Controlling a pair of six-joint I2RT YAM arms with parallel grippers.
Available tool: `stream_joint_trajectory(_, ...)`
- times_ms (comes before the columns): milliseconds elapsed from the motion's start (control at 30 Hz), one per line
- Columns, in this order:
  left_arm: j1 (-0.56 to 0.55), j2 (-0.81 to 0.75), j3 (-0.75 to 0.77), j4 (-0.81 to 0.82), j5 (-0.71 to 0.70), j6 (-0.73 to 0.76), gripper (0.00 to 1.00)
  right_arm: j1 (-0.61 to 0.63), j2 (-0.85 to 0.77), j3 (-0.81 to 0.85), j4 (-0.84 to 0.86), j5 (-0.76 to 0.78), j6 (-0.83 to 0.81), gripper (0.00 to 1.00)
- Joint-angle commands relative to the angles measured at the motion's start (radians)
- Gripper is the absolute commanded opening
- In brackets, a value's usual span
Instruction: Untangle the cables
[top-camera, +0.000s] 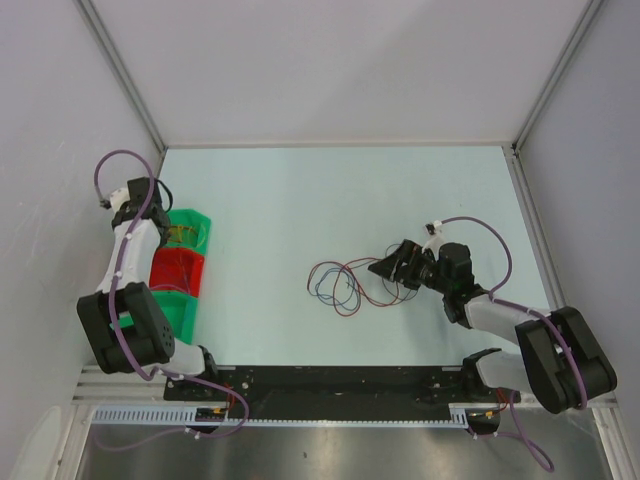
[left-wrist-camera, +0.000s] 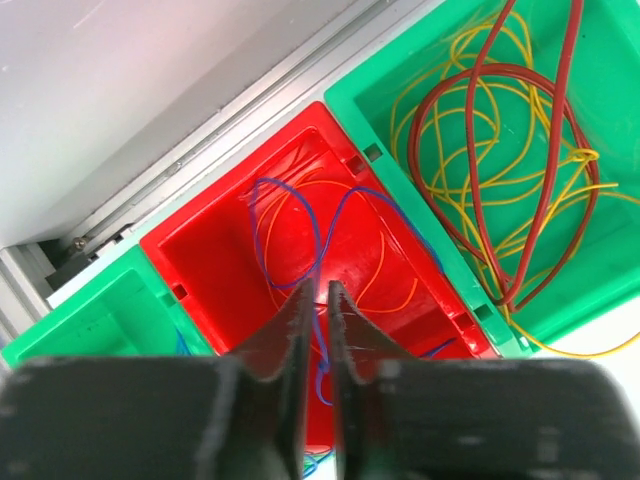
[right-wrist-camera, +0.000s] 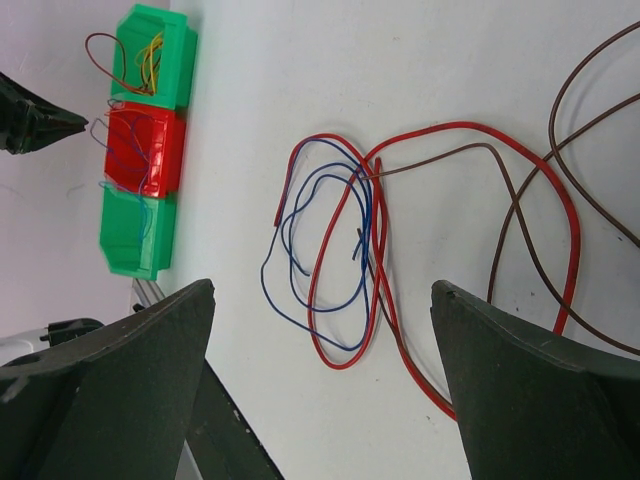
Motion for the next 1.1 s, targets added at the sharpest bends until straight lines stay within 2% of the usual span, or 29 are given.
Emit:
stream_joint_trajectory(0, 0.010, -0.048, -0.021, 0.021, 0.038, -0.013, 0.19, -0.007, 0.011, -0.002, 0.055, -0.015, 0.010, 0.94)
stream_joint_trajectory(233, 0.018, -0.097, -0.026, 0.024, 0.049, -0.014, 0.42, -0.010, 0.011, 0.000, 0.041, -0.002, 0.018, 0.94)
stream_joint_trajectory(267, 0.018, -0.112, -0.026, 0.024, 0.049, -0.014, 0.49, -0.010, 0.011, 0.001, 0.039, -0.001, 0.018, 0.94)
stream_joint_trajectory(367, 0.018, -0.164, -0.036, 0.039, 0.053, -0.013, 0.59, -0.010, 0.009, 0.003, 0.033, 0.007, 0.019, 0.94)
stream_joint_trajectory(567, 0.012, -0.270, -0.087, 0.125, 0.153, 0.035, 0.63, -0.009, 0.017, 0.009, 0.022, 0.022, 0.028, 0.94)
stream_joint_trajectory(700, -0.031, -0.327, -0.104, 0.174, 0.194, 0.073, 0.63, -0.009, 0.018, 0.013, 0.012, 0.039, 0.038, 0.94)
stream_joint_trajectory(867, -0.188, -0.346, -0.109, 0.213, 0.219, 0.125, 0.64, -0.009, 0.005, 0.013, -0.010, 0.065, 0.041, 0.93)
stream_joint_trajectory(1067, -0.385, -0.318, -0.113, 0.243, 0.326, 0.190, 0.66, -0.003, 0.000, 0.013, -0.013, 0.074, 0.041, 0.93)
